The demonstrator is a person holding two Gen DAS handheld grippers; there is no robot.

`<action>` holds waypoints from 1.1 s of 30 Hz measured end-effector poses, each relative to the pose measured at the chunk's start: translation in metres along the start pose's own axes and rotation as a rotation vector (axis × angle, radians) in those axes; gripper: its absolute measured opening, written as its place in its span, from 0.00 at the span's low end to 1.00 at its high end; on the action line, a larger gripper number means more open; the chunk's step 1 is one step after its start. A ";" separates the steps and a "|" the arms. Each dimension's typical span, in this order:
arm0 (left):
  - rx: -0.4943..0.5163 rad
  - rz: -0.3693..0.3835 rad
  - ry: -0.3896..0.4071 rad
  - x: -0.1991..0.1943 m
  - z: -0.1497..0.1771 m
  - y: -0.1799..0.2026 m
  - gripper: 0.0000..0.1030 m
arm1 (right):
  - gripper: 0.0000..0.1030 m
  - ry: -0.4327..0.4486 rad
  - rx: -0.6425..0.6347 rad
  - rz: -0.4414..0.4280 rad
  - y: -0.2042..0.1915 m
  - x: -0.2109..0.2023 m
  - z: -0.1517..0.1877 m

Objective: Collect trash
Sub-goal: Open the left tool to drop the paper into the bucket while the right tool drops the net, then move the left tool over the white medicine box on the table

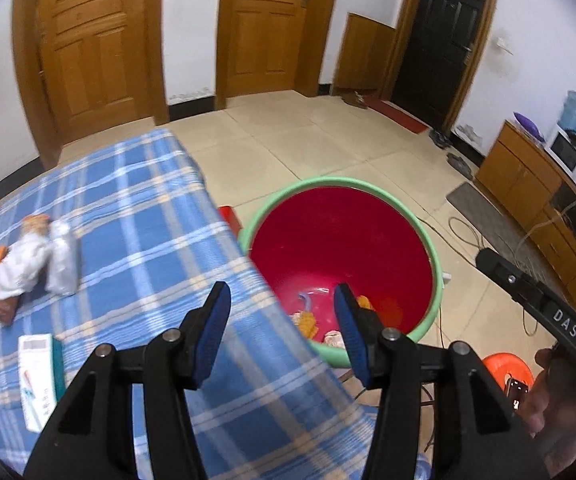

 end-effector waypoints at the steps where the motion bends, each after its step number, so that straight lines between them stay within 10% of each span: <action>1: -0.009 -0.007 0.004 -0.005 0.001 -0.005 0.52 | 0.47 0.000 -0.003 -0.006 -0.004 -0.002 0.001; 21: -0.199 -0.199 0.075 -0.097 0.044 -0.131 0.54 | 0.55 0.017 -0.128 -0.145 -0.099 -0.058 0.023; 33: -0.301 -0.271 -0.016 -0.076 0.081 -0.186 0.59 | 0.55 -0.012 -0.182 -0.167 -0.125 -0.060 0.040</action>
Point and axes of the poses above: each gripper's, at about its wrist camera, not at the fingertips, and x roughly the way its jaws point, y to its right, z to its underside, the point moved 9 cm from there along x, roughly the way its jaws point, and after that the axes turned 3 degrees about z, right-handed, at the moved point
